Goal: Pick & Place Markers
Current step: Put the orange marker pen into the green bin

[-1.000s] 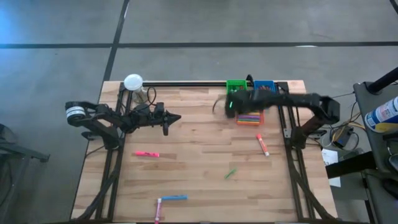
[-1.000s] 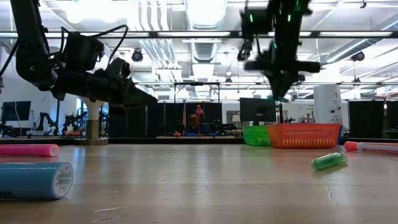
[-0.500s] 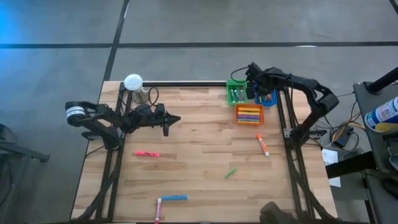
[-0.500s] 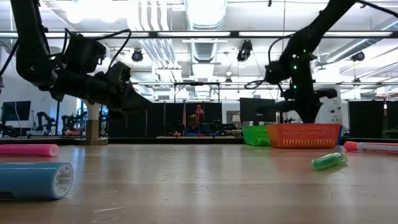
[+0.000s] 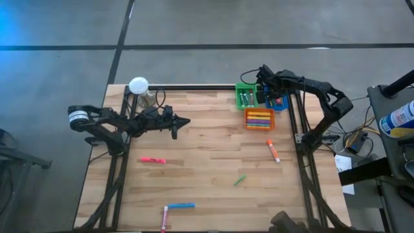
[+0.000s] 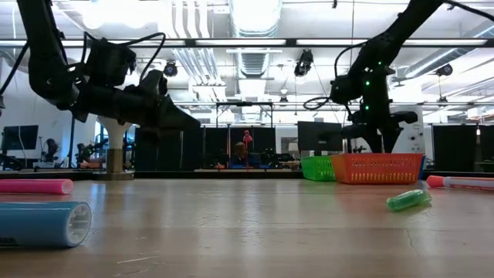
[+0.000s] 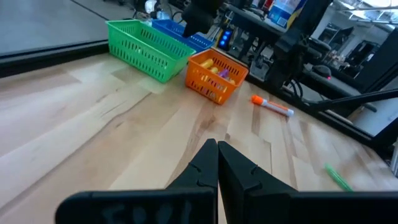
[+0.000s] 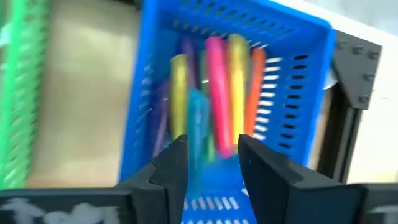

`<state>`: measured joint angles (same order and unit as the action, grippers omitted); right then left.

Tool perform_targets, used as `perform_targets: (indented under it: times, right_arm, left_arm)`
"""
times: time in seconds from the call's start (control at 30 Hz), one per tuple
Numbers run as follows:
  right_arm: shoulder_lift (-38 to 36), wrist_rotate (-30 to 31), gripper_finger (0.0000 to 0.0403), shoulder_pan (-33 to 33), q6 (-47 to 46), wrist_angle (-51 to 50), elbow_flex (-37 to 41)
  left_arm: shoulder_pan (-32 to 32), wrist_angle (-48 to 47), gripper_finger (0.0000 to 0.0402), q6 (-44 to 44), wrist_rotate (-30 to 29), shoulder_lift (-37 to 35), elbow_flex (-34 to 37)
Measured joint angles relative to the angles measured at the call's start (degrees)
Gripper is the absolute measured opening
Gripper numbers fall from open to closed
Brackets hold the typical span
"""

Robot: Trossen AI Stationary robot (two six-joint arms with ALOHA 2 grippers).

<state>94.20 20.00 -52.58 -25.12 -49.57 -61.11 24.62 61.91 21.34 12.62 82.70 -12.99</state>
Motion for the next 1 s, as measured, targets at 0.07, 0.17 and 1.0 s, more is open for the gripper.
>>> perform_targets:
  times: [0.07,0.17,1.0]
  right_arm:
    - [-1.5,-0.4,0.0131,1.2,1.2,1.2,1.4]
    - [-5.6,-0.6,0.0106,3.6,2.8,5.9,4.8]
    - [-47.5,-19.2,0.0008,23.1,10.1,42.5,37.8]
  left_arm:
    - [-0.2,0.0,0.0004,-0.3,0.4,0.0,-0.1]
    - [-0.8,0.0,0.0004,-0.6,0.7,0.0,-0.4]
    - [-12.4,2.7,0.0,2.8,-3.7,-0.1,-12.0]
